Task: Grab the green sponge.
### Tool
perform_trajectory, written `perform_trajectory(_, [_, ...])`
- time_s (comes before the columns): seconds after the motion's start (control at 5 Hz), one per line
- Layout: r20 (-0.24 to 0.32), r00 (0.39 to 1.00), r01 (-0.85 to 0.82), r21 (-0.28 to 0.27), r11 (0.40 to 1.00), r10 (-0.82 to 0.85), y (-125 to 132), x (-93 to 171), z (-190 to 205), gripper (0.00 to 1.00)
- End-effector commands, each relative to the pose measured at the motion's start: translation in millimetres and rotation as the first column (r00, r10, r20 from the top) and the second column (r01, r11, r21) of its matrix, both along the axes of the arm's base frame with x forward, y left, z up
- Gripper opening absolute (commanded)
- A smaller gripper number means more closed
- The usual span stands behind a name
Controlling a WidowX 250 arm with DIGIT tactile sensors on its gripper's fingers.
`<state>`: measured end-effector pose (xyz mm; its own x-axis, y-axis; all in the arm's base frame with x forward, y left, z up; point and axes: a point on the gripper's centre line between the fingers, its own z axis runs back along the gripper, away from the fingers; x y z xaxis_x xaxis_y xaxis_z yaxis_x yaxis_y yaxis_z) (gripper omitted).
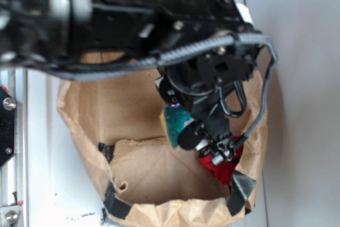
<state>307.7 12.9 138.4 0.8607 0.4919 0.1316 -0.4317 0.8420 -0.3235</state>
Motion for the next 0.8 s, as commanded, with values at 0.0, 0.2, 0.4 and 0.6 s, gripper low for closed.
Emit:
perform_trajectory(0.0, [0.096, 0.994, -0.045, 0.028, 0.999, 0.042, 17, -2, 54, 0.0])
perform_trajectory(0.2, [0.104, 0.993, -0.056, 0.039, 0.998, 0.052, 22, -6, 69, 0.0])
perform_trajectory(0.4, [0.086, 0.995, -0.06, 0.03, 0.998, 0.058, 24, -8, 79, 0.0])
perform_trajectory(0.6, [0.126, 0.989, -0.077, 0.031, 0.997, 0.073, 23, -7, 77, 0.0])
